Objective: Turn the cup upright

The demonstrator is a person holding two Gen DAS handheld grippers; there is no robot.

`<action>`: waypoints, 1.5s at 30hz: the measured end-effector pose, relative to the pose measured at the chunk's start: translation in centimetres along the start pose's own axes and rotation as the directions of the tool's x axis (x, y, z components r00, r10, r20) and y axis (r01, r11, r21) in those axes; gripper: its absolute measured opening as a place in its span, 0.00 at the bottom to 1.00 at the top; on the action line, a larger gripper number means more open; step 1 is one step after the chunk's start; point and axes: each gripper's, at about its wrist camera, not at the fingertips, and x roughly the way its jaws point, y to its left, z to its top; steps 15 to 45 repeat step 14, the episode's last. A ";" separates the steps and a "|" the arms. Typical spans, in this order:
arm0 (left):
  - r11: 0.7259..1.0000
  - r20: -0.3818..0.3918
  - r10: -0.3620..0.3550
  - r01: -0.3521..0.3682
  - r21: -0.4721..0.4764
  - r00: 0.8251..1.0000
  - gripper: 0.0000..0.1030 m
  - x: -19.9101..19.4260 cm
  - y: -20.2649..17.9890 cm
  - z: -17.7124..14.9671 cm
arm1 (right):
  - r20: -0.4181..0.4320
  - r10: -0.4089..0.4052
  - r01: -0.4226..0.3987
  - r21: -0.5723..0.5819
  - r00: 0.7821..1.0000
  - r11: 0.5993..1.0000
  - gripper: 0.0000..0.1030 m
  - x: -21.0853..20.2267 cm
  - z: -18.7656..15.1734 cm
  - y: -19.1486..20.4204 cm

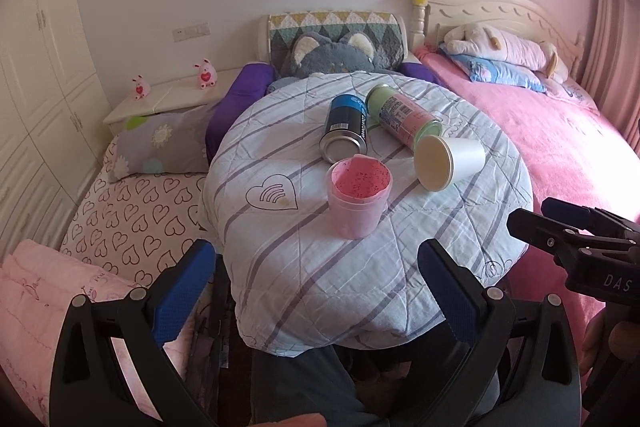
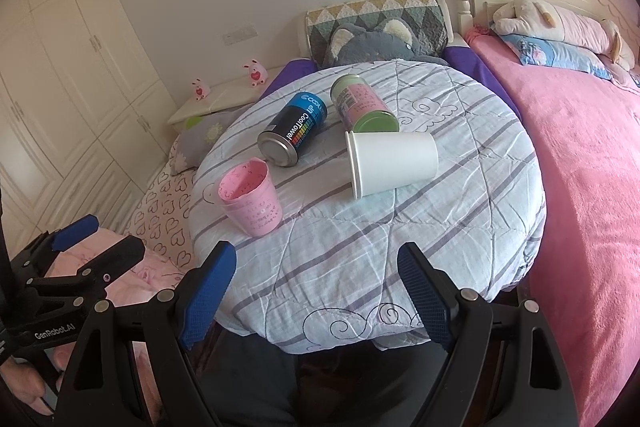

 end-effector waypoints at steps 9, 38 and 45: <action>1.000 0.007 -0.007 0.007 -0.001 1.000 1.00 -0.3 0.1 0.0 | 0.001 0.004 -0.004 -0.004 1.000 1.000 0.82 0.1 -0.1 0.2; 1.000 0.011 -0.012 0.012 0.003 1.000 1.00 -0.5 0.0 0.2 | 0.000 0.004 -0.004 -0.003 1.000 1.000 0.82 0.0 -0.1 0.3; 1.000 0.011 -0.012 0.012 0.003 1.000 1.00 -0.5 0.0 0.2 | 0.000 0.004 -0.004 -0.003 1.000 1.000 0.82 0.0 -0.1 0.3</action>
